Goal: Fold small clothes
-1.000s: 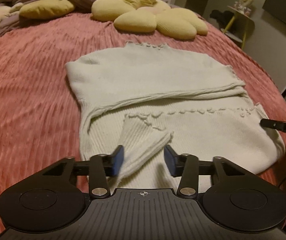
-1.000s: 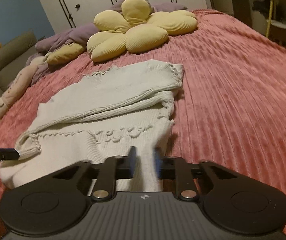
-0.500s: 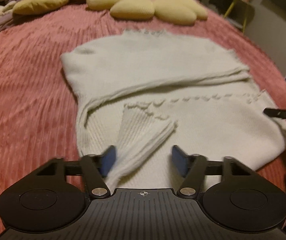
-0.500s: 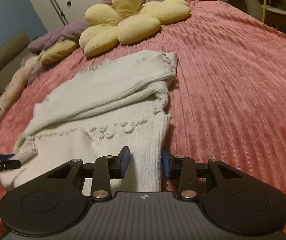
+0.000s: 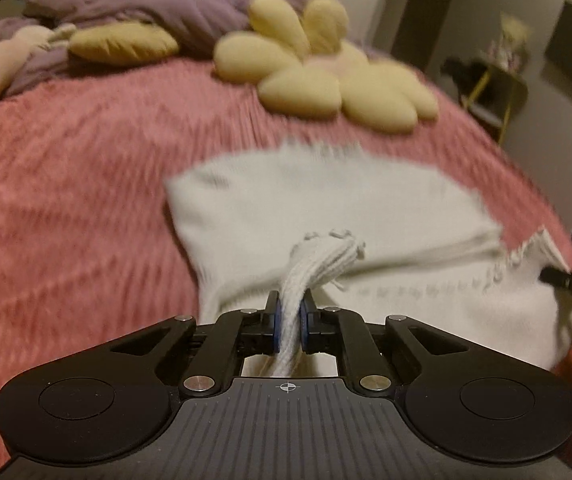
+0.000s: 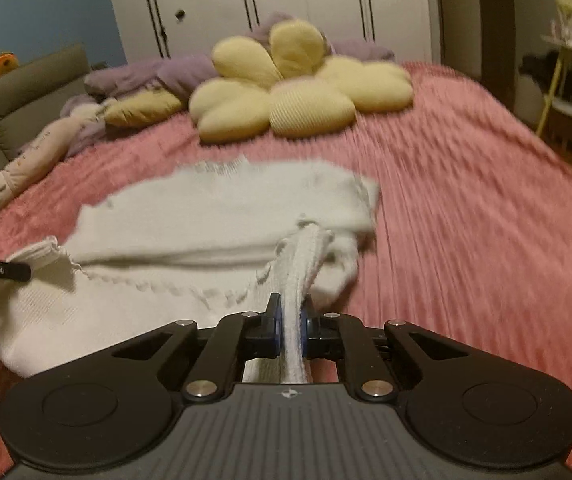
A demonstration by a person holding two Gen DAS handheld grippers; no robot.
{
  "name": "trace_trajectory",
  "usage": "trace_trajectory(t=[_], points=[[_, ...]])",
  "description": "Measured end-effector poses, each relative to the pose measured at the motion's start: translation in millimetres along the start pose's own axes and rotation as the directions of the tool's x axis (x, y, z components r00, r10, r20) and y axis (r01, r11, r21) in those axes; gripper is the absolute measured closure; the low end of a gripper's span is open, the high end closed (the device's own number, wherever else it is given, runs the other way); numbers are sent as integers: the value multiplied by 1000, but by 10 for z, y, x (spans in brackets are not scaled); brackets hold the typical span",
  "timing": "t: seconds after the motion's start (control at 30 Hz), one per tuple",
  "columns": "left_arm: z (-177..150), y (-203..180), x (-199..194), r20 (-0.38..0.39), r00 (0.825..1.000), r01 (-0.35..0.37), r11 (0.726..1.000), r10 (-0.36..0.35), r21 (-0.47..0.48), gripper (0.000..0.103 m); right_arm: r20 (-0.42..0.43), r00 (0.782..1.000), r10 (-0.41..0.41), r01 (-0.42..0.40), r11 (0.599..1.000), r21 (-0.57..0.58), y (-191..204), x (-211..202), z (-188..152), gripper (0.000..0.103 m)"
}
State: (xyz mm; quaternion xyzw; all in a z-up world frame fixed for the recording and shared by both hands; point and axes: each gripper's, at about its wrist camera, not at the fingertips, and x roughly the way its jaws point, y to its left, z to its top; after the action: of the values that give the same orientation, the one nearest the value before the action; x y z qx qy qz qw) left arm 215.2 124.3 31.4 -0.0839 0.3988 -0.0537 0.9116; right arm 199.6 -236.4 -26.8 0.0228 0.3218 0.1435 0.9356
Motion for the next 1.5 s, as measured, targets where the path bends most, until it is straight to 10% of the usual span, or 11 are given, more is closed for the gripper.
trace_trajectory(t=[0.3, 0.53, 0.6, 0.67, 0.73, 0.8, 1.27, 1.5], points=[[310, 169, 121, 112, 992, -43, 993, 56, -115, 92, 124, 991, -56, 54, 998, 18, -24, 150, 445, 96], [164, 282, 611, -13, 999, -35, 990, 33, -137, 85, 29, 999, -27, 26, 998, 60, -123, 678, 522, 95], [111, 255, 620, -4, 1000, -13, 994, 13, -110, 54, -25, 999, -32, 34, 998, 61, -148, 815, 483, 90], [78, 217, 628, 12, 1000, -15, 997, 16, -79, 44, -44, 998, -37, 39, 998, 46, -156, 874, 450, 89], [84, 194, 719, -26, 1000, -12, 998, 11, -68, 53, -60, 997, -38, 41, 998, 39, -165, 920, 437, 85], [86, 188, 813, -70, 997, -24, 997, 18, -72, 94, -84, 995, -45, 48, 998, 33, -163, 986, 437, 85], [993, 196, 717, 181, 964, -183, 980, 194, -77, 93, 159, 965, -210, 223, 972, -68, 52, 1115, 1096, 97], [997, 252, 1419, 111, 945, -297, 949, 308, -105, 93, 167, 956, -240, 247, 969, -25, 14, 1660, 1300, 96]])
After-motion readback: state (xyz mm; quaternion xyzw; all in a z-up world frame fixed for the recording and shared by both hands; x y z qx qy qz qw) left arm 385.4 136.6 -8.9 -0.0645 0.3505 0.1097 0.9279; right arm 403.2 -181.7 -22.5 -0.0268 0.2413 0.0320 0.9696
